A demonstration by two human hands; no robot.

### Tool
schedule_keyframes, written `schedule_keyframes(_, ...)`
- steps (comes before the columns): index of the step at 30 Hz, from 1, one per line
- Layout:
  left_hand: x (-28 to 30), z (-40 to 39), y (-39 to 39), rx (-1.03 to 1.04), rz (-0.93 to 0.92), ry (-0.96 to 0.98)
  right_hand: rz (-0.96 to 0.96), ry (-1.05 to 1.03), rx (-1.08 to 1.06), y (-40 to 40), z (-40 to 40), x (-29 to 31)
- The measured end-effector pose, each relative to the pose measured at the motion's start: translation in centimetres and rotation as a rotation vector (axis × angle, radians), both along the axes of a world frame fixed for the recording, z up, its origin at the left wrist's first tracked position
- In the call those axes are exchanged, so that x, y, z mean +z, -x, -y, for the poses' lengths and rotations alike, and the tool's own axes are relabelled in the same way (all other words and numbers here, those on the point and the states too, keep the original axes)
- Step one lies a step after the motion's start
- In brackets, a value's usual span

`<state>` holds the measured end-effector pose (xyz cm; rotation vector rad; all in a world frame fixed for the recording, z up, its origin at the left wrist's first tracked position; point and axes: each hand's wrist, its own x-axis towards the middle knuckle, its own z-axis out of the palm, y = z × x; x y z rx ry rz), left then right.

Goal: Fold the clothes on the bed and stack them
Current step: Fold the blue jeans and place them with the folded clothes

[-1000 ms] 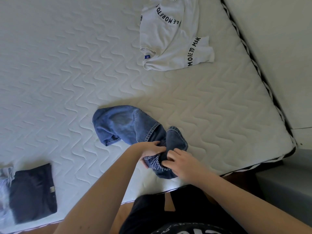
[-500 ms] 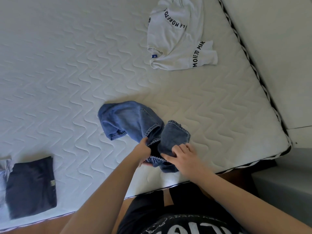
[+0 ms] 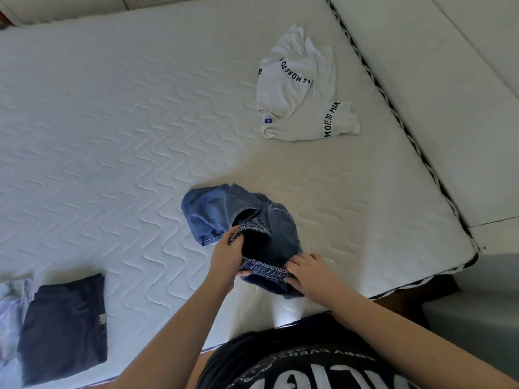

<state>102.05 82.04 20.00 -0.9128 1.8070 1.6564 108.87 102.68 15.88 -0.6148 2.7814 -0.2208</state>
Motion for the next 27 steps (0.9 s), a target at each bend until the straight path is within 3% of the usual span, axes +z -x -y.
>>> schedule_keyframes(6, 2.2, 1.4, 0.8, 0.073, -0.104, 0.017, 0.145, 0.012, 0.011, 1.9, 0.7, 1.0)
schedule_keyframes(10, 3.5, 2.6, 1.4, 0.079, -0.170, -0.017, 0.221, 0.164, -0.080, 2.2, 0.7, 1.1)
schedule_keyframes(14, 4.0, 4.3, 2.5, 0.084, -0.264, 0.023, 0.068, 0.402, -0.268, 2.0, 1.3, 1.8)
schedule_keyframes(16, 3.7, 6.0, 3.1, 0.039, -0.305, 0.141, 0.001, 0.474, -0.272, 1.9, 1.5, 2.3)
schedule_keyframes(19, 2.6, 8.8, 4.0, -0.192, -0.356, 0.420, 0.005, 0.422, -0.159, 2.1, 1.4, 3.0)
schedule_keyframes(22, 0.4, 10.6, 4.4, -0.595, -0.318, 0.632, -0.043, 0.279, -0.064, 2.8, 1.1, 3.4)
schedule_keyframes(27, -3.5, 11.3, 3.7, -1.256, -0.214, 0.742, 0.027, 0.153, 0.061, 3.3, 1.0, 3.3)
